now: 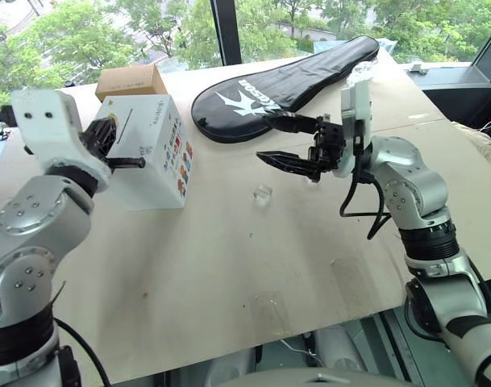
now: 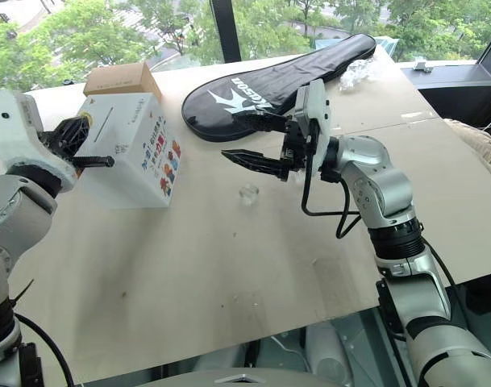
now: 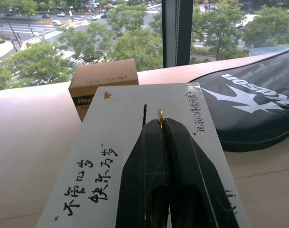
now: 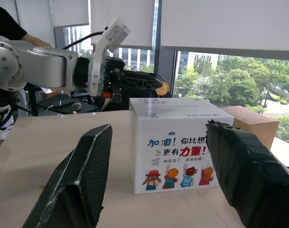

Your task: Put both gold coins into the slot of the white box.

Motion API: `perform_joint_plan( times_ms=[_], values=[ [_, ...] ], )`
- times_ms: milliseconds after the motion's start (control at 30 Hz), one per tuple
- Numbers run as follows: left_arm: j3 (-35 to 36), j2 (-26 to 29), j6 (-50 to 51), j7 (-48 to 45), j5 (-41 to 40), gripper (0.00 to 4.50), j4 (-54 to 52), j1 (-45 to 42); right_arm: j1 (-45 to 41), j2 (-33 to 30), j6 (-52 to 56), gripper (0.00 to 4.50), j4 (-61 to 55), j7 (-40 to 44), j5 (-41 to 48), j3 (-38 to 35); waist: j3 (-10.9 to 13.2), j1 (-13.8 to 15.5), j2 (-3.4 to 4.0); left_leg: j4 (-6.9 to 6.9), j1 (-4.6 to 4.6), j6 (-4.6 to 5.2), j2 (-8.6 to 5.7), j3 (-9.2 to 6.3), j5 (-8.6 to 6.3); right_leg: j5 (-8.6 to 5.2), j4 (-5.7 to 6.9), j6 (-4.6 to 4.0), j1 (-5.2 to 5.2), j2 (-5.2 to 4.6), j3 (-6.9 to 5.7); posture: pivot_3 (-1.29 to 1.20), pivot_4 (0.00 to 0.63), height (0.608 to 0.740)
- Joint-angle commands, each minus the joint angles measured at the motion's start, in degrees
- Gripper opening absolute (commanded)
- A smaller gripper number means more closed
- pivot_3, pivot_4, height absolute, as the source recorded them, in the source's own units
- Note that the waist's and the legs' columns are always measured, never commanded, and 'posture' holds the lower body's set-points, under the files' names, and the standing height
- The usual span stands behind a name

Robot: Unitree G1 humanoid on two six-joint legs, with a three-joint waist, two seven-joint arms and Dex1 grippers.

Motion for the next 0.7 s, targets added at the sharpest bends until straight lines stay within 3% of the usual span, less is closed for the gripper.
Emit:
perform_joint_plan(
  times_ms=[33,700],
  values=[
    [2.0,-0.2,1.5,-0.5,1.1,0.0,-0.8,0.3,-1.3,0.7,0.3,3.36,-1.9,-0.7,0.9,-1.5,0.0,-0.1,-0.01,0.0,-0.02,0.0,0.0,0.0,0.0,0.0,0.01,0.0,-0.03,0.0,0.0,0.0,0.15,0.74],
    [2.8,-0.9,7.1,-5.3,7.8,0.0,2.2,1.0,-1.1,1.1,-0.1,3.36,-1.7,-1.1,-0.1,-1.8,0.0,-0.4,0.01,0.13,-0.23,-0.01,-0.01,0.02,0.01,0.0,0.1,0.0,-0.22,-0.01,-0.09,0.0,0.15,0.74]
  ],
)
